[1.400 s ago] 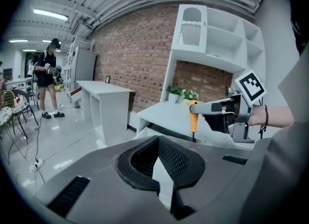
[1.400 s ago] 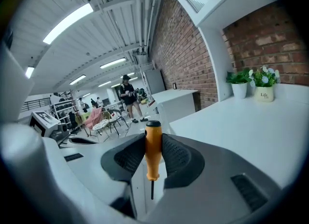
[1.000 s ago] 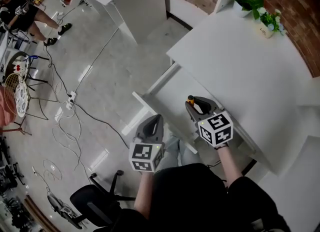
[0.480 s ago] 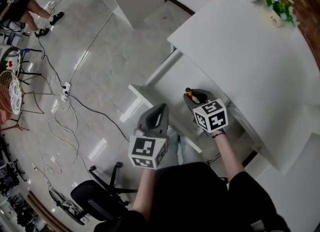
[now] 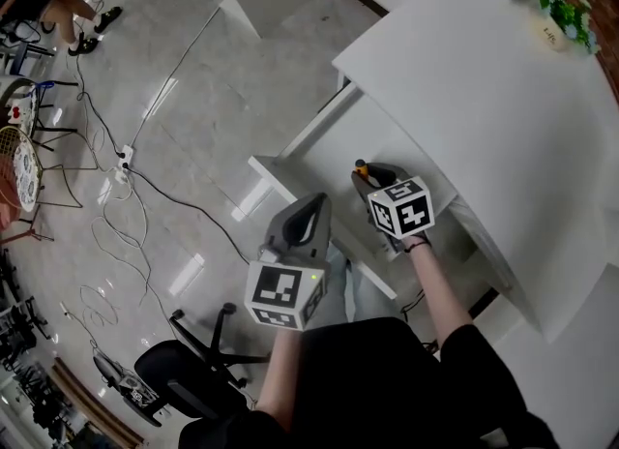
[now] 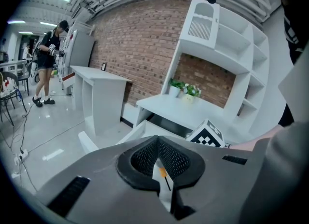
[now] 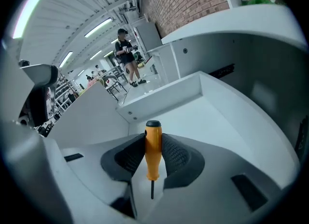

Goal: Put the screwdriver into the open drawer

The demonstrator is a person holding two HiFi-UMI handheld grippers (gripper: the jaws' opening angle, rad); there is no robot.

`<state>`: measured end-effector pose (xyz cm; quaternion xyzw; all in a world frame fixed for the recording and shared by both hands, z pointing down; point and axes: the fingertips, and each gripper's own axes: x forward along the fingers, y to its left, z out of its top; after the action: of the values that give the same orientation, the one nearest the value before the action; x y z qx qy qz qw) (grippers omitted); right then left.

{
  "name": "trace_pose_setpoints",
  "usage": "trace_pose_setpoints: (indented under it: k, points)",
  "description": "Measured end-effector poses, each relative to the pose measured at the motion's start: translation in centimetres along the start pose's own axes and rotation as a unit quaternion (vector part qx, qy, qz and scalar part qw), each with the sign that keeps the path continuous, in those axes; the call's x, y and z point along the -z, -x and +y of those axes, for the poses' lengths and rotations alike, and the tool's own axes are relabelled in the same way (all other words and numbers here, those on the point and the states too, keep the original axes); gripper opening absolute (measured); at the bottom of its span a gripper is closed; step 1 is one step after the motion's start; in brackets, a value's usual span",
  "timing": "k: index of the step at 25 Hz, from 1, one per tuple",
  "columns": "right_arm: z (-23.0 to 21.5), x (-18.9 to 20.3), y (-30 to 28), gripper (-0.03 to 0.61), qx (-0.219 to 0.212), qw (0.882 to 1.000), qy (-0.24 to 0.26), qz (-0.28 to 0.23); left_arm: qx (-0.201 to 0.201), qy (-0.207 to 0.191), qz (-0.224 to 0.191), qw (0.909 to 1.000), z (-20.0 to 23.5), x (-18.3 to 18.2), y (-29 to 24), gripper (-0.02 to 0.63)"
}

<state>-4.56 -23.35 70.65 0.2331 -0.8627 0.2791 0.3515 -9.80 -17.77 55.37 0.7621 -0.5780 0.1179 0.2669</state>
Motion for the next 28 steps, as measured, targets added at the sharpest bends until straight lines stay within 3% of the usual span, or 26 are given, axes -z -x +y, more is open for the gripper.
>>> trace_pose_setpoints:
  k: [15, 28]
  points:
    - [-0.9, 0.9, -4.7, 0.112, 0.001, 0.999, -0.031, 0.028, -0.005, 0.008, 0.000, 1.0000, 0.6, -0.2, -1.2, 0.008]
    - [-1.3, 3.0, -6.8, 0.112, 0.027, 0.997, -0.037, 0.063, -0.008, 0.008, 0.004, 0.9999, 1.3, 0.2, -1.3, 0.009]
